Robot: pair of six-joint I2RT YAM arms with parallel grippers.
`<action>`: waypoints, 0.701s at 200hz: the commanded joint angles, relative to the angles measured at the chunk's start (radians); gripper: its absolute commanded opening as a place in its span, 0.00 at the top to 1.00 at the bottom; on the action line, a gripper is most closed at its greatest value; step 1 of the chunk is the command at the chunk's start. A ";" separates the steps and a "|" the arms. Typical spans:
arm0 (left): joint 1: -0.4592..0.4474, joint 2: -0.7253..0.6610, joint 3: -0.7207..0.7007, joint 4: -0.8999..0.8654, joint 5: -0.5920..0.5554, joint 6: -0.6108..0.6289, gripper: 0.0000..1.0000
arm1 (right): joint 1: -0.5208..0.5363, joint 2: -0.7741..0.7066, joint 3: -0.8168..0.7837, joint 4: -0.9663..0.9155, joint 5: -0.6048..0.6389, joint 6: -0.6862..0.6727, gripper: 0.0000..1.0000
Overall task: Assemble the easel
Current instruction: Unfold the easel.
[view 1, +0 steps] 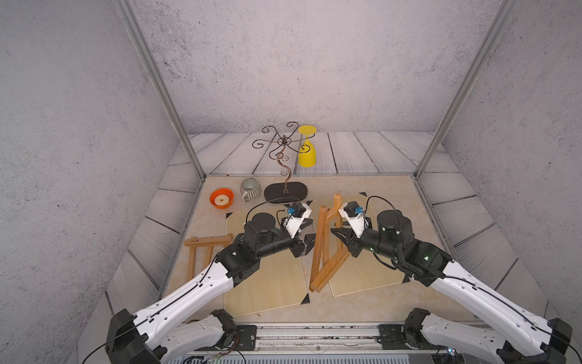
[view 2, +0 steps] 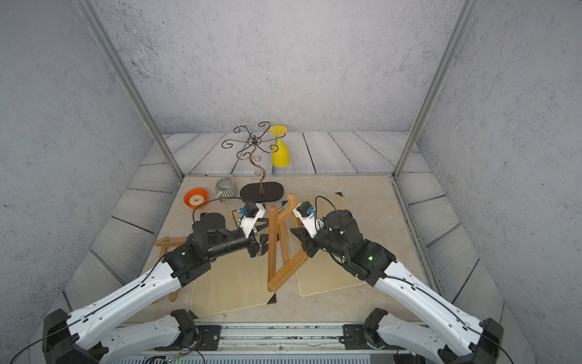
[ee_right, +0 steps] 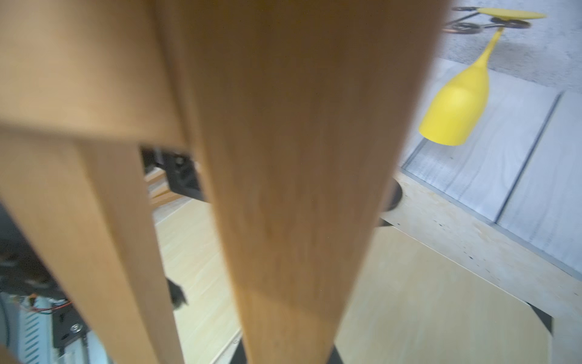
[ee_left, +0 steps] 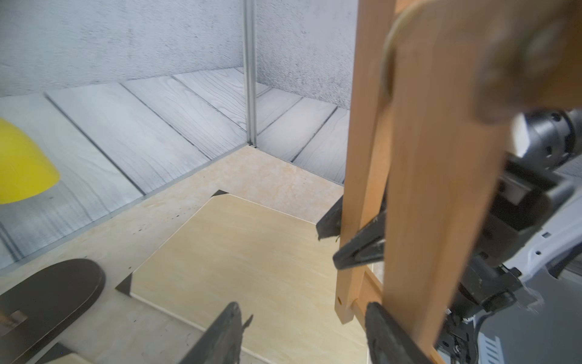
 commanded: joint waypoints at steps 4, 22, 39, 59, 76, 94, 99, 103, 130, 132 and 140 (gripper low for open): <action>-0.005 -0.062 -0.021 -0.057 -0.204 -0.071 0.36 | -0.002 0.002 0.058 -0.003 0.149 0.036 1.00; -0.005 -0.105 -0.022 -0.113 -0.275 -0.111 0.36 | -0.002 0.013 0.067 -0.006 0.249 0.074 1.00; -0.011 -0.137 -0.030 -0.114 -0.239 -0.130 0.36 | -0.002 0.036 0.095 -0.025 0.344 0.109 1.00; -0.038 -0.163 -0.043 -0.098 -0.245 -0.142 0.36 | -0.001 0.064 0.129 -0.039 0.442 0.166 1.00; -0.084 -0.172 -0.058 -0.087 -0.276 -0.105 0.36 | -0.009 0.090 0.186 -0.088 0.491 0.254 1.00; -0.131 -0.186 -0.096 -0.054 -0.310 -0.043 0.36 | -0.033 0.114 0.256 -0.166 0.489 0.343 1.00; -0.134 -0.193 -0.111 -0.041 -0.307 -0.041 0.36 | -0.046 0.119 0.274 -0.189 0.481 0.373 1.00; -0.133 -0.201 -0.122 -0.030 -0.296 -0.038 0.36 | -0.060 0.121 0.287 -0.204 0.469 0.393 1.00; -0.139 -0.235 -0.225 0.089 -0.303 -0.059 0.36 | -0.155 0.114 0.319 -0.248 0.373 0.490 1.00; -0.138 -0.236 -0.230 0.096 -0.305 -0.061 0.36 | -0.160 0.113 0.321 -0.251 0.370 0.498 1.00; -0.138 -0.232 -0.246 0.122 -0.297 -0.064 0.36 | -0.182 0.108 0.328 -0.262 0.355 0.520 1.00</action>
